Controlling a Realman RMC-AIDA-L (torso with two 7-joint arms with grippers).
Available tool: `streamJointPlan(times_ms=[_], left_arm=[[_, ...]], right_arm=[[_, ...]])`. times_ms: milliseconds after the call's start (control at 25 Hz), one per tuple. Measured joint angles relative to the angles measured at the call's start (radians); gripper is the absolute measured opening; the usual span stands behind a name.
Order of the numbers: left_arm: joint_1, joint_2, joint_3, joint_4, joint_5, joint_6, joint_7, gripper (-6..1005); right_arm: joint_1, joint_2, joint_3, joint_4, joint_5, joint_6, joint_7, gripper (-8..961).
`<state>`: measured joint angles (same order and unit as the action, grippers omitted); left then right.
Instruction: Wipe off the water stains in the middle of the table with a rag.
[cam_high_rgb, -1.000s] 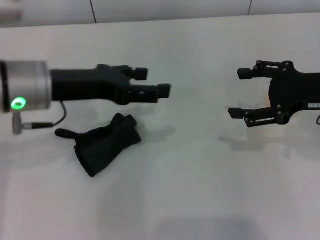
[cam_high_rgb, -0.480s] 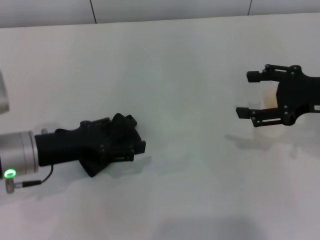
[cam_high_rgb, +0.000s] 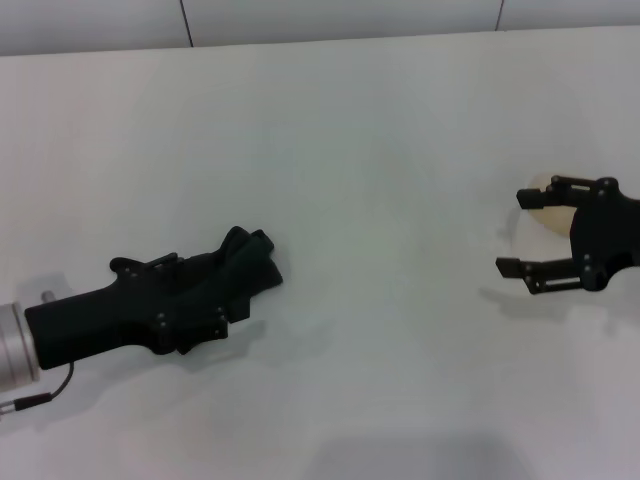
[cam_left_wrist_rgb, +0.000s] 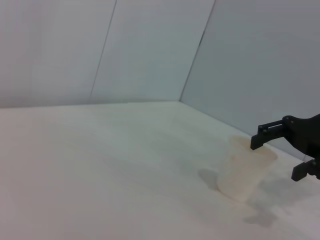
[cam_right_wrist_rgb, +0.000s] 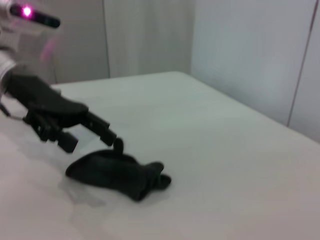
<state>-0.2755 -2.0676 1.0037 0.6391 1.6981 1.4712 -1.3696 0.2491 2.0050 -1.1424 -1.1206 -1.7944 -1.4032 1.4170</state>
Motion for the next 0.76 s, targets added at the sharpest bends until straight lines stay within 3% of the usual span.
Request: streamJointPlan(times_ms=[480, 760], left_arm=[[-0.005, 0.026, -0.005, -0.006, 0.049, 0.028, -0.010, 892], [-0.010, 0.029, -0.005, 0.000, 0.060, 0.034, -0.002, 892]], right_arm=[[-0.005, 0.001, -0.005, 0.021, 0.046, -0.027, -0.113, 869], [-0.005, 0.001, -0.005, 0.021, 0.056, -0.029, -0.116, 869]])
